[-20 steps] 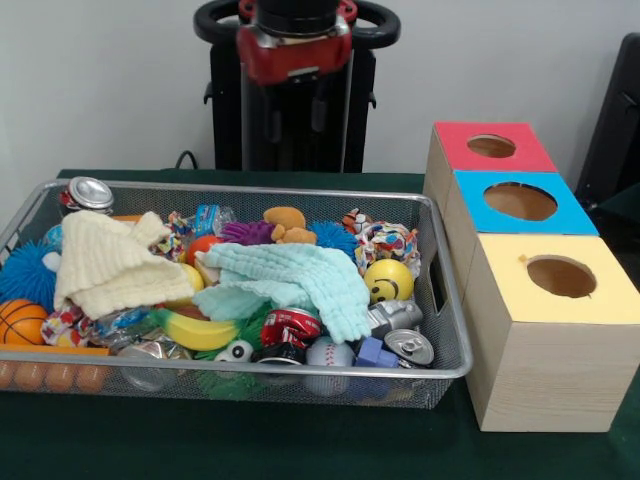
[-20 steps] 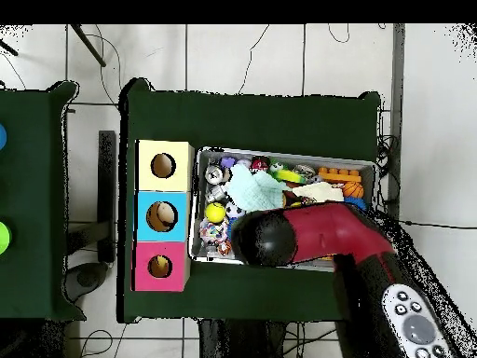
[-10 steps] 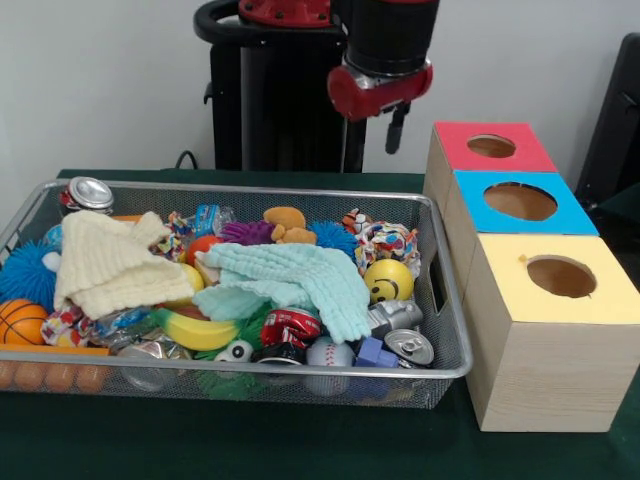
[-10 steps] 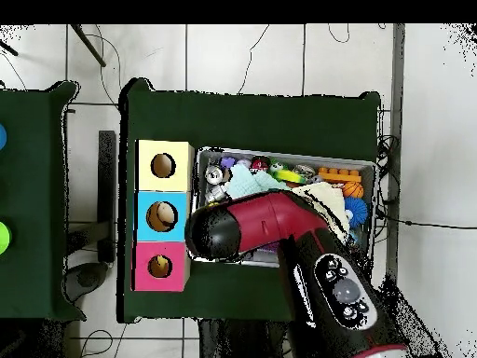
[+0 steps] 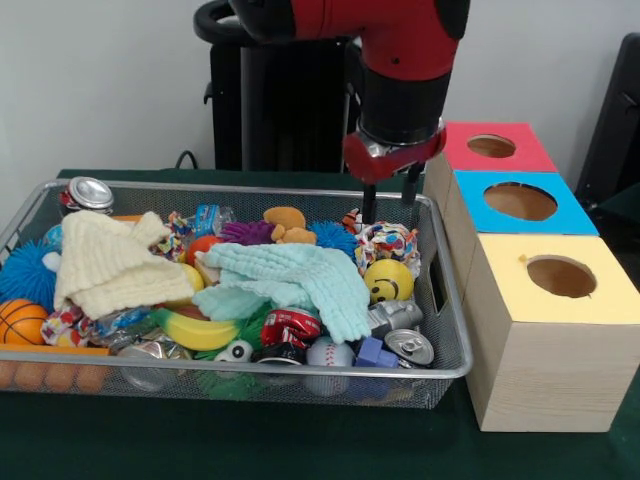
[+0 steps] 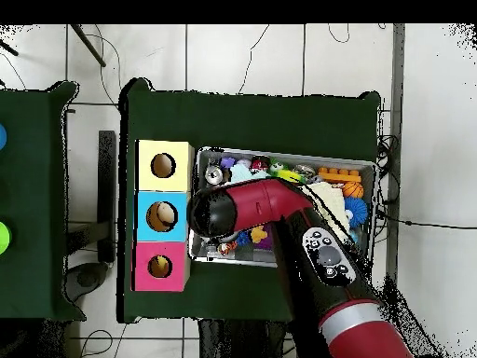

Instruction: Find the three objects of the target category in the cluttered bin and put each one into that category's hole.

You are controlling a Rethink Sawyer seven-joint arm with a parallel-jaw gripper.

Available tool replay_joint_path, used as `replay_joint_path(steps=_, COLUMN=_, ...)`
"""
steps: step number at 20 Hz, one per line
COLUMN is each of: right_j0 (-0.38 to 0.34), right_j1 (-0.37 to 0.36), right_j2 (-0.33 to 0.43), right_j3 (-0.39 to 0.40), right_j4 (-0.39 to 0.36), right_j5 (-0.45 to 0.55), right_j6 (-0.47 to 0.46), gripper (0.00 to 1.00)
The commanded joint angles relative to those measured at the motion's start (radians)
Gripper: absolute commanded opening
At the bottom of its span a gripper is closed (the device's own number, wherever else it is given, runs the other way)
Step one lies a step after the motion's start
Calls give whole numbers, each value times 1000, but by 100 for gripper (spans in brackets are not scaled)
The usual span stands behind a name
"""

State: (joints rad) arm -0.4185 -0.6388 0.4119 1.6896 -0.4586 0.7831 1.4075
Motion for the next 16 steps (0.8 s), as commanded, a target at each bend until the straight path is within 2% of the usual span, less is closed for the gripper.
replay_joint_path(steps=1, right_j0=-12, right_j1=93, right_j2=-92, right_j3=-113, right_j4=31, right_j5=-105, right_j6=240, gripper=100)
replay_joint_path(steps=9, right_j0=-51, right_j1=128, right_j2=-105, right_j3=-124, right_j4=51, right_j5=-138, right_j6=177, gripper=100)
replay_joint_path(steps=16, right_j0=-27, right_j1=184, right_j2=-108, right_j3=-214, right_j4=58, right_j5=-109, right_j6=153, gripper=100)
